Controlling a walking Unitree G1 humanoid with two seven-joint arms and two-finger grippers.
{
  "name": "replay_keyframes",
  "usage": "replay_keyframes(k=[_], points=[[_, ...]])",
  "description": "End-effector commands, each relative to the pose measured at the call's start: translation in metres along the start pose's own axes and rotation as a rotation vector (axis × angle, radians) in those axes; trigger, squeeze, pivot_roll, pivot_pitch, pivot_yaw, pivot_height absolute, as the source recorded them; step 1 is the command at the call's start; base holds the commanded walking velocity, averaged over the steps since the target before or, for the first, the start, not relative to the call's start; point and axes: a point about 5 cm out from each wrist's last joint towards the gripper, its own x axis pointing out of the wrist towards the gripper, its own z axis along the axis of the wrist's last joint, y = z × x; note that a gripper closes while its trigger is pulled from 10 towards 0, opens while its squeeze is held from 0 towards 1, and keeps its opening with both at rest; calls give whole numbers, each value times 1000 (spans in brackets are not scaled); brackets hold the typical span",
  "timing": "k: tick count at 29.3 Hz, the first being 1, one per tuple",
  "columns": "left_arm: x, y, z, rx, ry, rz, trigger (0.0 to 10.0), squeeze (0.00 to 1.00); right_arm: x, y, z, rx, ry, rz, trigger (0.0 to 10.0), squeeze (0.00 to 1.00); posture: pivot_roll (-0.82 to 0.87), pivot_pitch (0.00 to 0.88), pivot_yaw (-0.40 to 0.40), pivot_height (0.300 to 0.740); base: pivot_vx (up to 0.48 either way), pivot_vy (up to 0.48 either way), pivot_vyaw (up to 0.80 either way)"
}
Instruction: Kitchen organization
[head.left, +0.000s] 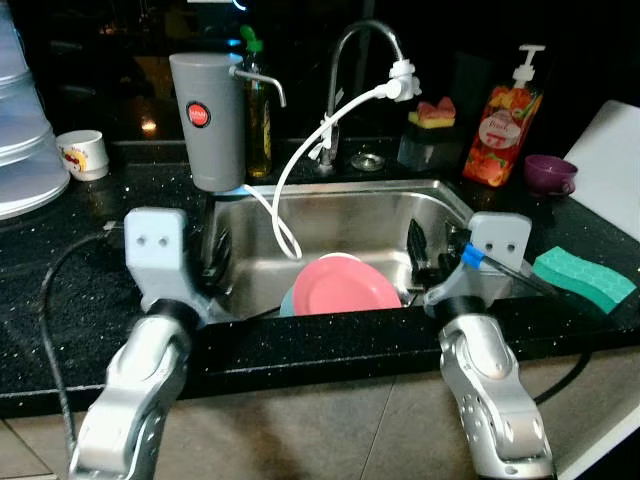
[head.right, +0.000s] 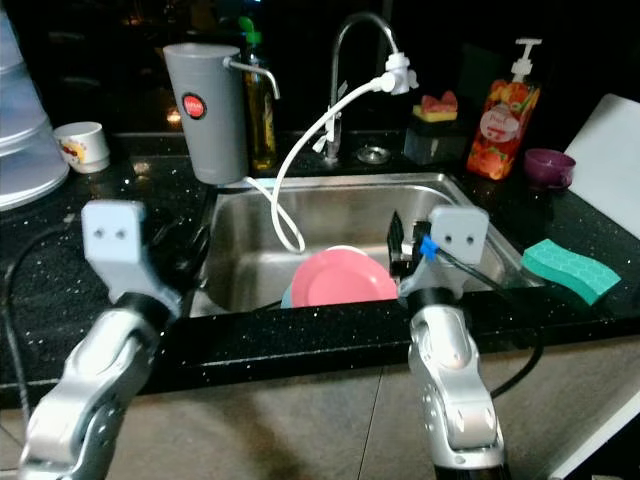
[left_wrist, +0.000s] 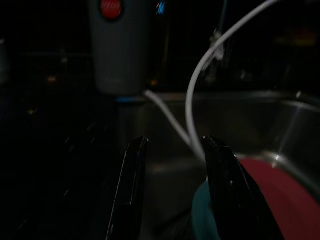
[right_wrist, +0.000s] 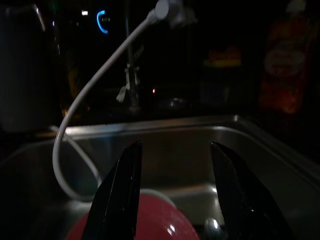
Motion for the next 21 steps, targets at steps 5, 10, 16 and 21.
replay_keyframes(k=[5,10,16,21], points=[[-14,-3,0,22,22,-27,10000,0,-6,-4,-1,-10,17,6,10000,0,33,121,-40,740,0,0,0],[-25,-11,-2,45,43,-63,10000,0,-10,-10,-1,-40,21,-5,10000,0,36,118,-37,740,0,0,0],[-21,-11,-4,66,32,-31,10000,0,-11,-15,-1,-57,25,-19,10000,0,38,109,-37,740,0,0,0],[-15,-13,-1,93,6,-31,10000,0,-10,-13,-2,-51,24,-19,10000,0,36,102,-32,740,0,0,0]])
